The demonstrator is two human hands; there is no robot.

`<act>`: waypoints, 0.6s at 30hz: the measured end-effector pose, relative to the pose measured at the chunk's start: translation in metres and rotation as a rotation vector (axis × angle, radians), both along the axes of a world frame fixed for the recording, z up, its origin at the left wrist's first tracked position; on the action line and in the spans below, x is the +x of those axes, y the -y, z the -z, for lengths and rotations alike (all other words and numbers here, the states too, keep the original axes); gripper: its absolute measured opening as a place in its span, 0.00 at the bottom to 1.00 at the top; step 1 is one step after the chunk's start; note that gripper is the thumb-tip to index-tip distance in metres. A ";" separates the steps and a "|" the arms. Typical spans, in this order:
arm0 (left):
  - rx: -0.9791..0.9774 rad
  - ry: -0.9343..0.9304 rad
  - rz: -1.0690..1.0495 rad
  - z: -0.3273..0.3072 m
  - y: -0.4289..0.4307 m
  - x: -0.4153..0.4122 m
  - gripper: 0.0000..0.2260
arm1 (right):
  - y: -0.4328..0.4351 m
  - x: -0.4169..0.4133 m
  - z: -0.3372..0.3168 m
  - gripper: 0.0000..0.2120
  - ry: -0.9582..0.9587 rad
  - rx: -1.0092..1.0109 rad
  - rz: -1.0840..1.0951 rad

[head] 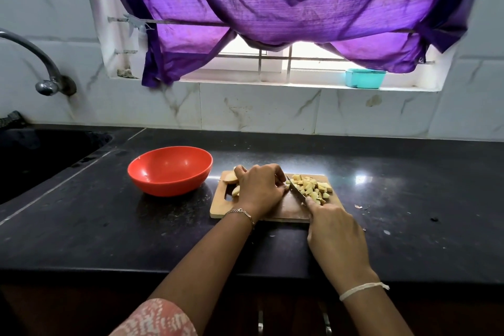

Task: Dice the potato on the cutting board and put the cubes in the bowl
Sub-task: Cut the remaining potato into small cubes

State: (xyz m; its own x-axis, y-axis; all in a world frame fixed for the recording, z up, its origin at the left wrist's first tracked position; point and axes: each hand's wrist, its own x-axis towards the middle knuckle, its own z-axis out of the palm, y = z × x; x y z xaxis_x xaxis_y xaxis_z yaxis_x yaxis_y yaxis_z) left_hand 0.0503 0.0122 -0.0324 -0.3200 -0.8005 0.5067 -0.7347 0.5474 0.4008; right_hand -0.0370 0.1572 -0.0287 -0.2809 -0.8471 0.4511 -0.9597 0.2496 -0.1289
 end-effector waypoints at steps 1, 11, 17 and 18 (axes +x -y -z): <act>0.003 -0.002 -0.001 -0.001 0.002 -0.003 0.05 | 0.000 -0.001 0.000 0.23 0.007 0.000 0.001; 0.040 -0.005 -0.005 0.001 0.010 -0.009 0.08 | -0.004 -0.005 0.003 0.22 0.091 -0.029 0.008; 0.014 0.043 -0.002 0.002 0.008 -0.012 0.08 | -0.016 -0.004 -0.006 0.21 0.130 -0.044 -0.003; 0.012 0.046 0.002 0.002 0.008 -0.012 0.08 | -0.018 -0.004 -0.008 0.20 0.142 -0.046 -0.004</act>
State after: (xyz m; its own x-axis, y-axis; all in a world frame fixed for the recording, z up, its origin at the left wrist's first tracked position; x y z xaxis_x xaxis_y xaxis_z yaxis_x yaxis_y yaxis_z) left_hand 0.0382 0.0044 -0.0346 -0.3443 -0.8058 0.4818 -0.7516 0.5441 0.3728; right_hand -0.0406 0.1755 -0.0210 -0.3414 -0.8275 0.4457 -0.9319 0.2362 -0.2752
